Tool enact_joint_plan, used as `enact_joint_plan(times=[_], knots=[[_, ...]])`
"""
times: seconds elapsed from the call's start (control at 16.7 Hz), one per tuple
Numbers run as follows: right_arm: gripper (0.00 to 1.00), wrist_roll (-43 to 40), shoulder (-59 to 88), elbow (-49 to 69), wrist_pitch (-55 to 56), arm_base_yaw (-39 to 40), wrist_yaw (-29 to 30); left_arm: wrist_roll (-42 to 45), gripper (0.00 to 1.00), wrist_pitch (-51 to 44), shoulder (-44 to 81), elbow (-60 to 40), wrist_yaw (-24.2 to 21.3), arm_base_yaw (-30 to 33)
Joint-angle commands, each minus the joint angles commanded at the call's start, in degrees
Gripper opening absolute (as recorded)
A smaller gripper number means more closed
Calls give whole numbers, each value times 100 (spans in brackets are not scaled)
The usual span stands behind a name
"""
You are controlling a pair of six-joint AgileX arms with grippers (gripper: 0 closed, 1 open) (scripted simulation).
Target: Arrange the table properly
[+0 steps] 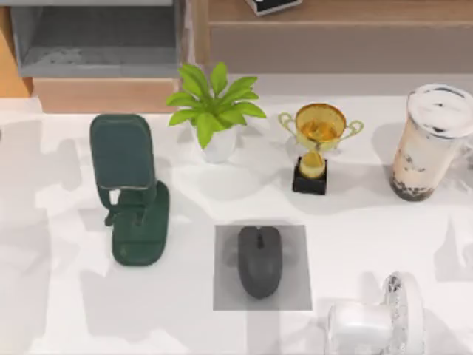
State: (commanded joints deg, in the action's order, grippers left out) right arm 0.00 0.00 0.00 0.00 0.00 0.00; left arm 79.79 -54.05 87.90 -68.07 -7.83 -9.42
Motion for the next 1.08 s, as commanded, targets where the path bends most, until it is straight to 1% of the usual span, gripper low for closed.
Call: enact_joint_plan(times=[0.12, 0.24, 0.42, 0.54, 0.84, 0.96, 1.08], knots=[[100, 0, 0, 0, 0, 0, 0, -808, 100, -12, 172, 286, 239, -915], [100, 0, 0, 0, 0, 0, 0, -1501, 100, -34, 369, 524, 470, -1660], [100, 0, 0, 0, 0, 0, 0, -2167, 100, -80, 624, 759, 719, -2333], [100, 0, 0, 0, 0, 0, 0, -2316, 100, -91, 701, 818, 784, -2481], [100, 0, 0, 0, 0, 0, 0, -2311, 100, -68, 693, 817, 777, -2462], [100, 0, 0, 0, 0, 0, 0, -2324, 100, 141, 807, 954, 783, -2473], [100, 0, 0, 0, 0, 0, 0, -2318, 100, 559, 1001, 1164, 783, -2479]])
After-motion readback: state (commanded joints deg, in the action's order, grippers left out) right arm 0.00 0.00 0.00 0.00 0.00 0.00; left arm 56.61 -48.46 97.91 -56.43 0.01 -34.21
